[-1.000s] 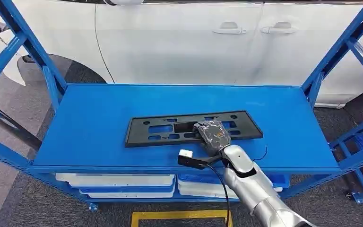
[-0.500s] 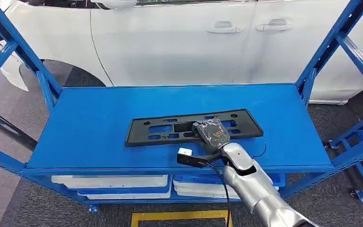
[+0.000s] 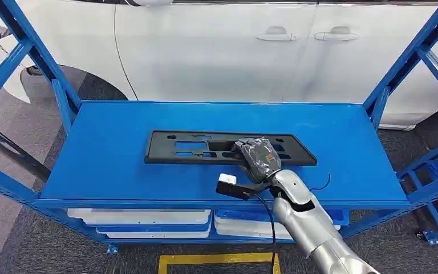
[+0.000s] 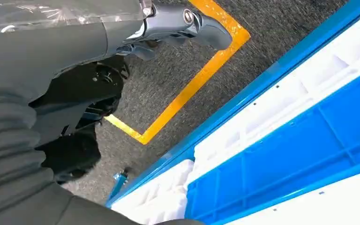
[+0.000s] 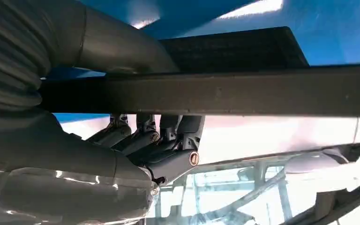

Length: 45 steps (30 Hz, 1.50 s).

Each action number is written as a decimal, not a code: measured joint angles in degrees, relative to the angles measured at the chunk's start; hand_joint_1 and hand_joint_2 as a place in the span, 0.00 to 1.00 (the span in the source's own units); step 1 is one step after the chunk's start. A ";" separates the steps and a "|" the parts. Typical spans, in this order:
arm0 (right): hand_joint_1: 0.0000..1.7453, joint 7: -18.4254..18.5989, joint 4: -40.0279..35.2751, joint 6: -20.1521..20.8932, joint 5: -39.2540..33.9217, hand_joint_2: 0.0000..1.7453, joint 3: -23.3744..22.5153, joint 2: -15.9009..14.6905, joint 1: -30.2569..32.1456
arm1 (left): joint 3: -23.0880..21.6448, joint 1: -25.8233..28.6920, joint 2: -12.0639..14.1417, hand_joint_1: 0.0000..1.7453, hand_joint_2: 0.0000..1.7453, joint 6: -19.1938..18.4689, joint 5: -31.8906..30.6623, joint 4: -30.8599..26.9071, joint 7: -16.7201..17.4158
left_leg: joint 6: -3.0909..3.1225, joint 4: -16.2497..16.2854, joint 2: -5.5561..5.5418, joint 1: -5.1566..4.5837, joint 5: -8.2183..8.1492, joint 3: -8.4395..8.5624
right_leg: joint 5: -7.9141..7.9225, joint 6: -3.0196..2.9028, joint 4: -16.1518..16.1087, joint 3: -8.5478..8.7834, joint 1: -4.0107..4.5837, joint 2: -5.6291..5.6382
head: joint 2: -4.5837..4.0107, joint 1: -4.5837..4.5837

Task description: Take the parts from the cabinet and place them on the table.

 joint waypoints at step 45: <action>1.00 -9.44 -21.24 44.61 -74.42 1.00 -3.37 6.12 -11.06 | -0.50 -0.70 -0.07 0.00 1.00 6.47 0.65 0.00 6.01 | -3.58 19.85 -0.01 0.21 -8.96 -9.33 | 7.06 -3.03 -16.89 7.47 -0.03 -0.02 | -0.02 -0.63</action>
